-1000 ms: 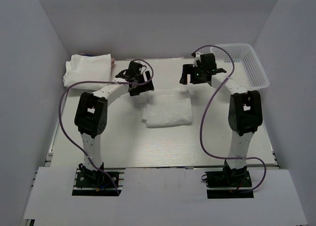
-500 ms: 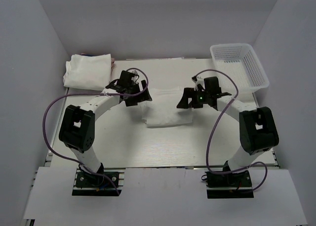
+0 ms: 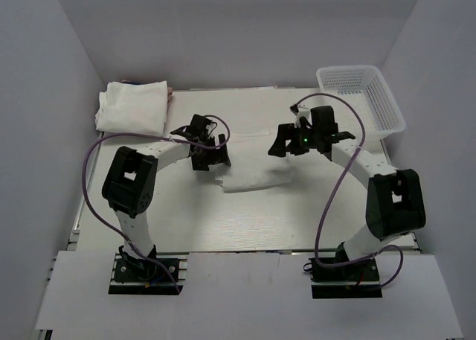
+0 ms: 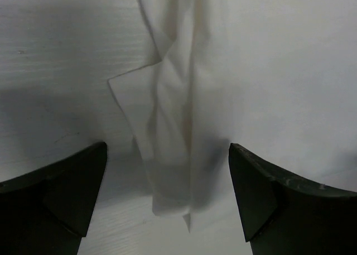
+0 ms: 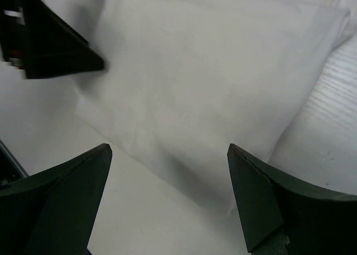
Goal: Fold and stack the t-shirts
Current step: Put the neatly folded tshirt into the corner of the board with the left arm
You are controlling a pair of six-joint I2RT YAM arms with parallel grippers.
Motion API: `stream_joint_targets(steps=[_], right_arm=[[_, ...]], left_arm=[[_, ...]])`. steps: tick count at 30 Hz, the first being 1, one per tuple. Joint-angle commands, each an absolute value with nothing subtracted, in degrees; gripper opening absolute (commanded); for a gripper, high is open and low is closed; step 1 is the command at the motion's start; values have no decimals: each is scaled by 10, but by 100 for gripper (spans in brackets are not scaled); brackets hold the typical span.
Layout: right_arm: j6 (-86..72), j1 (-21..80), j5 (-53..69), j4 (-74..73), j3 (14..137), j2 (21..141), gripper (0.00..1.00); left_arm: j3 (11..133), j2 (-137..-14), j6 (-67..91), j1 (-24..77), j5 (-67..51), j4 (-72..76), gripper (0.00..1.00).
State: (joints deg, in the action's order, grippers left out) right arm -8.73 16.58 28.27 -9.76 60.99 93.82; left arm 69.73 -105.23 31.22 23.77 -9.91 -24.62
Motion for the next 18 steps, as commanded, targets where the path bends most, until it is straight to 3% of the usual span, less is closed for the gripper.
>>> stream_joint_targets(steps=[1, 3, 10, 11, 13, 14, 16, 17, 18], right_arm=[[-62, 170, 309, -112, 637, 866, 90], [-63, 168, 308, -124, 630, 840, 90], [-48, 164, 242, -92, 586, 780, 90], [-48, 164, 216, -94, 587, 779, 90], [-45, 163, 200, -105, 590, 780, 90], [-44, 163, 195, -106, 588, 776, 90], [-35, 163, 182, -101, 580, 769, 90], [-33, 164, 178, -99, 577, 760, 90], [-31, 163, 159, -96, 576, 760, 90]], left_arm=[[720, -1074, 296, 241, -113, -261, 100], [713, -1086, 303, 246, -125, -251, 100], [718, -1128, 315, 265, -156, -221, 75], [728, -1145, 315, 265, -147, -229, 61], [758, -1158, 308, 272, -131, -240, 45], [768, -1164, 302, 272, -110, -253, 29], [804, -1172, 294, 279, -85, -276, 9], [818, -1178, 287, 279, -59, -286, 0], [852, -1178, 268, 279, -44, -296, 0]])
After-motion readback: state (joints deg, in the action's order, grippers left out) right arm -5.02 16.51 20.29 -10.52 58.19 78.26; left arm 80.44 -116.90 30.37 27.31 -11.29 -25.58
